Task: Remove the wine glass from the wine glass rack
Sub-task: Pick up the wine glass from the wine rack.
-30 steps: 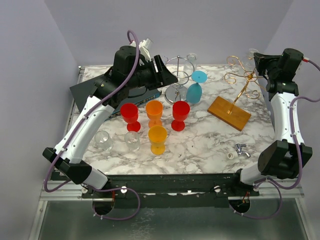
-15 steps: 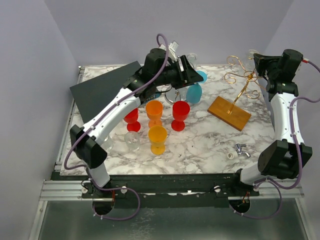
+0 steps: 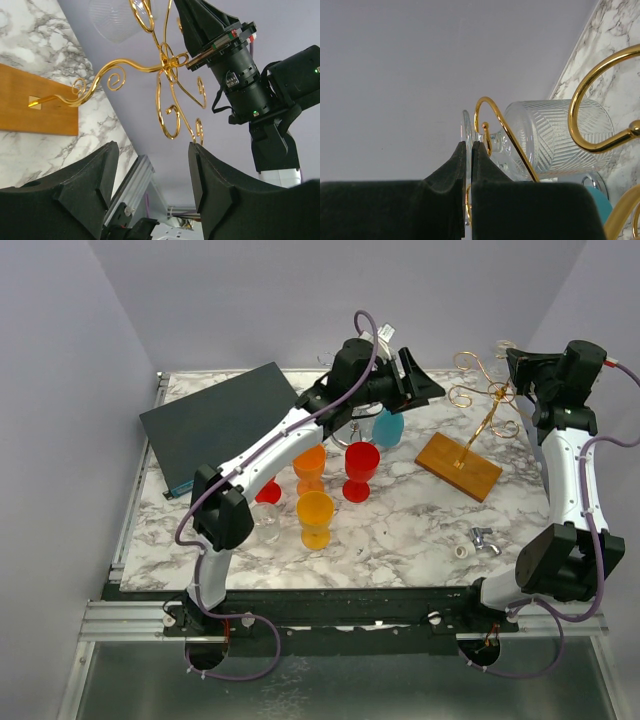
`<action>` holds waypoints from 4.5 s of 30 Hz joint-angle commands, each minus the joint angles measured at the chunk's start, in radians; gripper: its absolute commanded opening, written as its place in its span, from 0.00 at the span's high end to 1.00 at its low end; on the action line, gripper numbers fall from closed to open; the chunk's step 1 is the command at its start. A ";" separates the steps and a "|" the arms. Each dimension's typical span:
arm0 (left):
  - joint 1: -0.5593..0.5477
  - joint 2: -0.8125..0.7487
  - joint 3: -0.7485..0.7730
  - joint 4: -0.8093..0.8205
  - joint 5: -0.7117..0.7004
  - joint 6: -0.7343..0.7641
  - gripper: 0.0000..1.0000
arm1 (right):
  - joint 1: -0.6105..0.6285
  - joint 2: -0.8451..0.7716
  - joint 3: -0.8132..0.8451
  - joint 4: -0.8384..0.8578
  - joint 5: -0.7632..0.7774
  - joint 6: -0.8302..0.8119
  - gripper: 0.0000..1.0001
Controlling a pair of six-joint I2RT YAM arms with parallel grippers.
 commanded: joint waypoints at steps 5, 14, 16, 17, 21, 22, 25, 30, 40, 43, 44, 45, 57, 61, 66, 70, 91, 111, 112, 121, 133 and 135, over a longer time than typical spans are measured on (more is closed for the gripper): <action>-0.027 0.134 0.145 0.080 0.075 -0.078 0.39 | -0.026 -0.052 0.006 0.056 -0.014 -0.011 0.99; -0.048 0.208 0.215 0.098 0.095 -0.124 0.54 | -0.047 -0.055 0.011 0.052 -0.029 -0.022 0.99; -0.048 0.206 0.217 0.098 0.085 -0.133 0.61 | -0.052 -0.053 0.017 0.051 -0.037 -0.022 1.00; -0.048 0.205 0.220 0.098 0.080 -0.138 0.66 | -0.054 -0.050 0.019 0.051 -0.037 -0.023 0.99; -0.049 0.203 0.222 0.098 0.057 -0.156 0.76 | -0.063 -0.036 0.035 0.052 -0.051 -0.025 0.99; -0.049 0.205 0.225 0.098 0.053 -0.159 0.78 | -0.066 -0.032 0.037 0.054 -0.057 -0.023 0.99; -0.050 0.206 0.228 0.092 0.049 -0.166 0.88 | -0.070 -0.022 0.042 0.061 -0.067 -0.022 0.99; -0.058 0.193 0.234 0.064 0.027 -0.170 1.00 | -0.081 -0.006 0.040 0.101 -0.100 -0.016 0.99; -0.072 0.154 0.259 -0.017 -0.035 -0.207 1.00 | -0.092 0.028 0.020 0.241 -0.187 0.001 0.99; -0.072 0.148 0.257 -0.024 -0.036 -0.216 1.00 | -0.093 0.053 0.030 0.261 -0.225 0.006 0.99; -0.072 0.145 0.256 -0.025 -0.038 -0.217 1.00 | -0.092 0.058 0.033 0.263 -0.231 0.009 0.99; -0.072 0.142 0.256 -0.027 -0.041 -0.218 1.00 | -0.092 0.063 0.031 0.267 -0.236 0.009 0.99; -0.075 0.100 0.228 -0.048 -0.085 -0.230 1.00 | -0.095 0.066 0.012 0.287 -0.221 0.010 0.99; -0.075 0.088 0.211 -0.052 -0.104 -0.235 1.00 | -0.094 0.049 -0.004 0.285 -0.193 0.014 0.99; -0.075 0.082 0.209 -0.058 -0.121 -0.238 1.00 | -0.097 0.032 -0.016 0.278 -0.169 0.014 0.99; -0.075 0.079 0.213 -0.061 -0.128 -0.236 1.00 | -0.102 0.019 -0.018 0.272 -0.157 0.014 0.99; -0.075 0.087 0.228 -0.068 -0.147 -0.244 1.00 | -0.113 -0.067 -0.116 0.290 -0.188 0.036 1.00; -0.077 0.096 0.257 -0.071 -0.142 -0.243 1.00 | -0.112 -0.107 -0.122 0.242 -0.310 0.028 0.99; -0.076 0.095 0.257 -0.072 -0.142 -0.243 1.00 | -0.113 -0.107 -0.122 0.242 -0.319 0.028 0.99; -0.076 0.091 0.254 -0.074 -0.140 -0.240 1.00 | -0.113 -0.062 -0.070 0.275 -0.398 0.038 0.99; -0.077 0.093 0.257 -0.076 -0.139 -0.240 1.00 | -0.112 0.033 0.028 0.268 -0.475 0.077 0.99; -0.077 0.093 0.255 -0.077 -0.139 -0.240 1.00 | -0.110 0.036 0.025 0.268 -0.479 0.075 0.99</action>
